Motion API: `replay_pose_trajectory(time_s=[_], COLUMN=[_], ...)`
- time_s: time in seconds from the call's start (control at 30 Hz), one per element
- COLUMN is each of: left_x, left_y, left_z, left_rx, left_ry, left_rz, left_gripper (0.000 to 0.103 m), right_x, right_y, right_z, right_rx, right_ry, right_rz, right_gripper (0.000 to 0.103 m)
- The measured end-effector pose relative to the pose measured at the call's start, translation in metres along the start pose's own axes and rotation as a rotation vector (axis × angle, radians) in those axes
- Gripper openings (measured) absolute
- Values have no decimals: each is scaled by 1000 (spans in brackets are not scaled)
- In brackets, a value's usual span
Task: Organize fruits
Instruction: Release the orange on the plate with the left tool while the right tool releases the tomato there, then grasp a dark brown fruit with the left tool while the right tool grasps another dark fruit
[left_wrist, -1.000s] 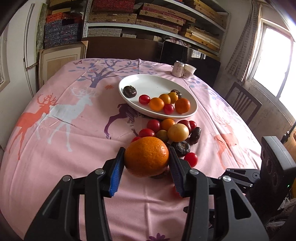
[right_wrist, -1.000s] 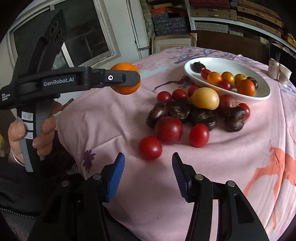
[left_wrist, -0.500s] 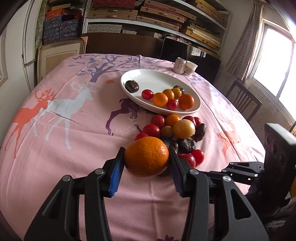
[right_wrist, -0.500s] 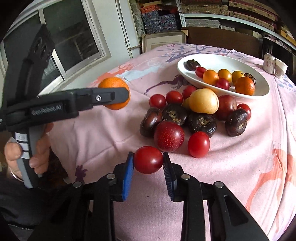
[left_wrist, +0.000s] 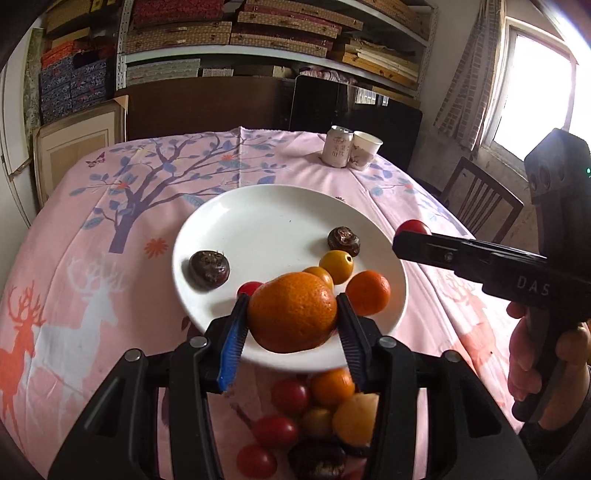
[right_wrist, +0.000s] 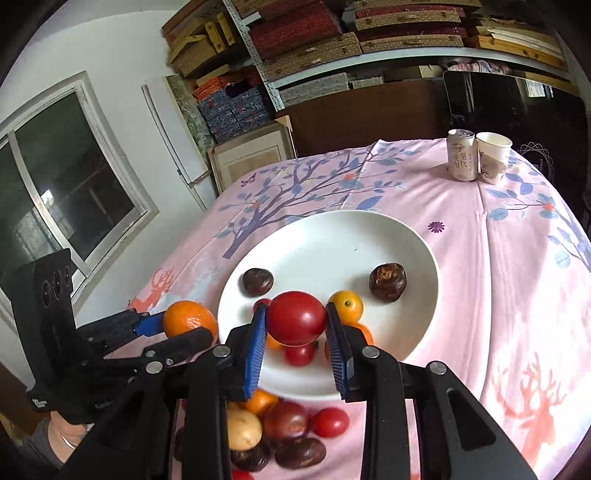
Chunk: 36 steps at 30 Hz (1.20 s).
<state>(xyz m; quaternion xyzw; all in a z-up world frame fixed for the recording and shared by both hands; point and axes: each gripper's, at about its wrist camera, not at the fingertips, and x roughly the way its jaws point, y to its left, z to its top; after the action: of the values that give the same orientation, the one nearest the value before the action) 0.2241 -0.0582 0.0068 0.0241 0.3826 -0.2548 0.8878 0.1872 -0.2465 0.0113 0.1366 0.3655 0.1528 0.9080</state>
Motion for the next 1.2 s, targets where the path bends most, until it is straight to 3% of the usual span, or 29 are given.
replay_pose_trajectory(time_s=[0.1, 0.13, 0.17, 0.2, 0.3, 0.37, 0.5, 0.73, 0.93, 0.97, 1.0, 1.07, 1.2], left_x=[30, 37, 40, 41, 23, 4, -34, -80, -80, -77, -73, -68, -71], left_y=[4, 7, 9, 12, 13, 8, -4, -27, -36, -35, -32, -26, -15], left_z=[12, 15, 16, 16, 12, 5, -18, -90, -137, -141, -142, -144, -147], left_rx=[0, -10, -27, -42, -45, -19, 39, 169, 199, 187, 172, 139, 118], left_ry=[40, 56, 64, 66, 8, -18, -38, 15, 39, 51, 72, 103, 91], left_rz=[10, 1, -3, -10, 2, 0, -4, 5, 42, 38, 18, -13, -4], left_gripper=[46, 46, 46, 50, 69, 70, 90, 90, 90, 81, 66, 52, 52], right_x=[22, 27, 26, 24, 12, -2, -30, -61, -67, -68, -69, -70, -75], right_y=[-4, -6, -8, -8, -8, -9, -16, -19, -14, -14, -14, -13, -11], right_z=[13, 16, 17, 17, 12, 1, -29, -98, -134, -137, -139, -142, -149], right_rx=[8, 10, 20, 26, 11, 7, 36, 26, 17, 24, 30, 32, 21], right_ry=[4, -7, -23, -35, -50, -58, -64, -19, 26, 28, 29, 31, 37], right_rz=[4, -2, -4, -3, -4, -2, 17, 5, 5, 11, 16, 19, 20], right_gripper=[33, 38, 52, 53, 53, 53, 53, 54, 54, 54, 54, 54, 54])
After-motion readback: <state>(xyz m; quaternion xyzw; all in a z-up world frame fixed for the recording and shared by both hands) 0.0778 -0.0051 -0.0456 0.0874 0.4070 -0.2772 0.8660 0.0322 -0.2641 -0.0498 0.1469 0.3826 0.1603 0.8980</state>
